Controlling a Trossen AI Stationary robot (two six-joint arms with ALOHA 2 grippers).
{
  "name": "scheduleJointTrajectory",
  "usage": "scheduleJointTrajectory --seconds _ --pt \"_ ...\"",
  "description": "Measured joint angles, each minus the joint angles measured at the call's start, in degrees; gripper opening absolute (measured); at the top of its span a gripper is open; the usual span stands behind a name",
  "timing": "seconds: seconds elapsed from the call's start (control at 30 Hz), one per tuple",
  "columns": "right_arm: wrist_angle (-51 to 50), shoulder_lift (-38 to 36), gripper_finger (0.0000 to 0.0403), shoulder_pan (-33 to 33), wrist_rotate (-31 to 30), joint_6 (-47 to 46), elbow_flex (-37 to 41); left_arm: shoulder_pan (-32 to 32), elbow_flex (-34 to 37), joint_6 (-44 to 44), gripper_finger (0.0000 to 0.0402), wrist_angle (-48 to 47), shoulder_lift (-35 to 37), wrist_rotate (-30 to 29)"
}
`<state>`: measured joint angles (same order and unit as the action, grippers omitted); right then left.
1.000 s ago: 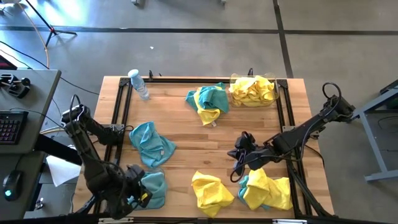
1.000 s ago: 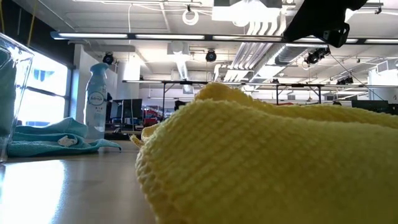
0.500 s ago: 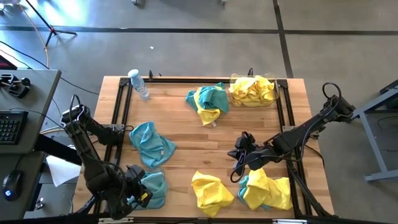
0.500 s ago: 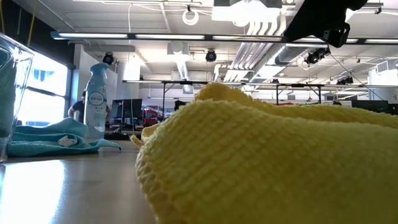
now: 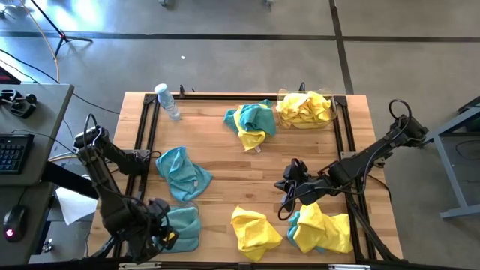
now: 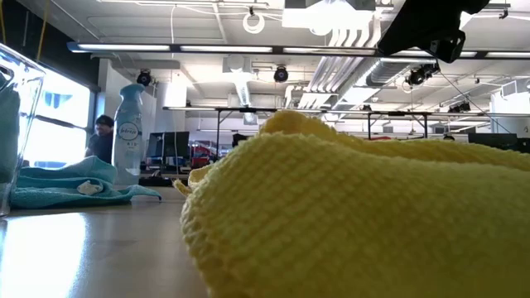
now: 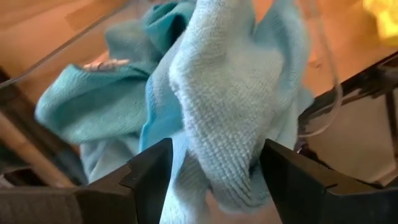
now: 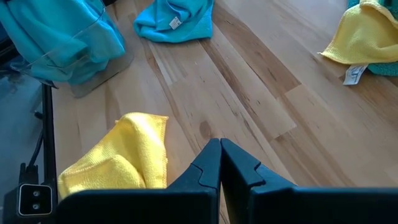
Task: Sort microfiber towel by color & place in baskets
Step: Put the blue microfiber towel into the bottom transparent bin
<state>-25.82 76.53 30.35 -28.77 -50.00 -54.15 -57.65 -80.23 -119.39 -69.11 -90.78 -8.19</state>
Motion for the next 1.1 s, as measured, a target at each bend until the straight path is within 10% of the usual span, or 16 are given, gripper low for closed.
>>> scheduleJointTrajectory --seconds 0.33,1.1 --pt "0.0 0.0 0.0000 0.0 -0.2 0.6 0.0 -1.0 0.0 -10.8 0.0230 -9.9 0.1 14.1" --pt "0.0 0.0 0.0000 0.0 -0.2 0.6 0.0 -1.0 -7.0 -11.7 0.0230 -19.4 0.2 0.3"
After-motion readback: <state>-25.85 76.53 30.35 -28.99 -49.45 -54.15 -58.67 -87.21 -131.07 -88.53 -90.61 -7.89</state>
